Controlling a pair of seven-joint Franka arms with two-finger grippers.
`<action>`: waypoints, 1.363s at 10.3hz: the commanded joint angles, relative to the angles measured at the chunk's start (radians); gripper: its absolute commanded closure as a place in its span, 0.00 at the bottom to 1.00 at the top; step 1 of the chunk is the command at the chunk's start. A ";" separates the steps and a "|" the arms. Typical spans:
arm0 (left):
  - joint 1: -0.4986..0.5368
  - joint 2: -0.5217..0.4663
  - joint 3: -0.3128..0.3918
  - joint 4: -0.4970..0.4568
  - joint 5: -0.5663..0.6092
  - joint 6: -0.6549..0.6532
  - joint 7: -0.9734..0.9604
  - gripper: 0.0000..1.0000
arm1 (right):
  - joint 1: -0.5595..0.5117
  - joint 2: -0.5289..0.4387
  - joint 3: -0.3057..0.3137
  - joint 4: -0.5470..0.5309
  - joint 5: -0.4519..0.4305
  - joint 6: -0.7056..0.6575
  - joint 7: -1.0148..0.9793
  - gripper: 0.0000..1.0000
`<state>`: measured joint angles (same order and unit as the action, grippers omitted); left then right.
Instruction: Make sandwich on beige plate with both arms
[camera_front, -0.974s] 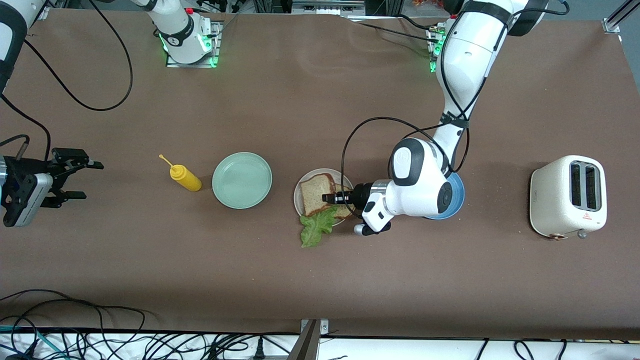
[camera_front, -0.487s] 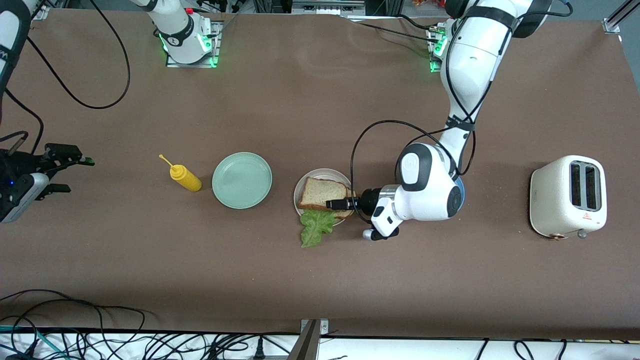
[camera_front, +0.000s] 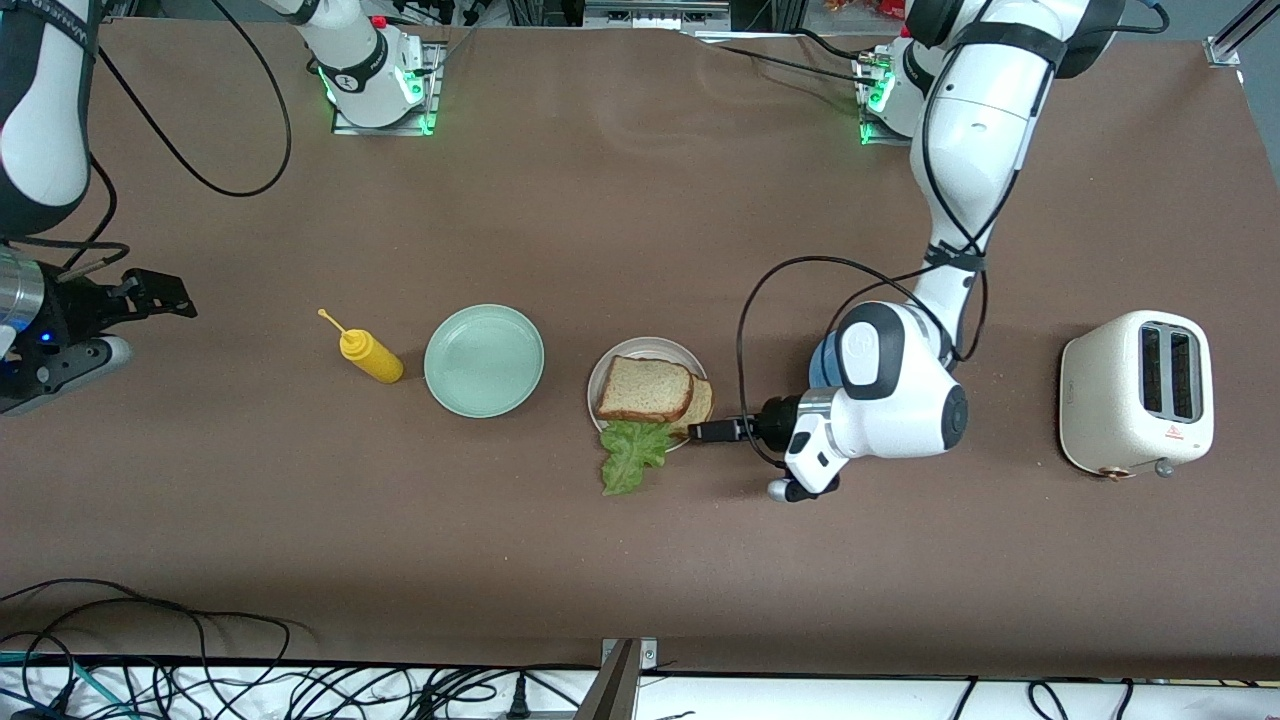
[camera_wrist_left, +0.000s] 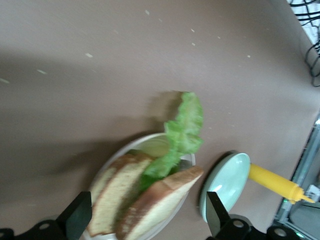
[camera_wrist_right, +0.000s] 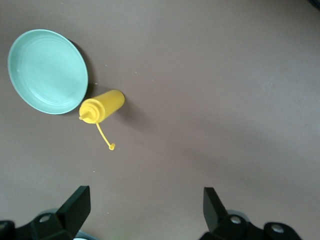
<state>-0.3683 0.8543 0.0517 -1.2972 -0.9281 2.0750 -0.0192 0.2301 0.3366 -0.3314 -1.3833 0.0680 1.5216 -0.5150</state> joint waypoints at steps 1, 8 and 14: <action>0.031 -0.026 -0.003 -0.001 0.107 -0.042 0.007 0.00 | -0.058 -0.158 0.092 -0.233 -0.072 0.119 0.171 0.00; 0.124 -0.118 0.008 -0.001 0.589 -0.289 0.007 0.00 | -0.164 -0.310 0.147 -0.347 -0.106 0.148 0.277 0.00; 0.181 -0.193 0.016 -0.005 0.886 -0.420 0.016 0.00 | -0.135 -0.301 0.158 -0.313 -0.112 0.126 0.386 0.00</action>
<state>-0.1895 0.7006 0.0688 -1.2875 -0.1151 1.6907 -0.0149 0.0944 0.0554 -0.1753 -1.6926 -0.0279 1.6538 -0.1458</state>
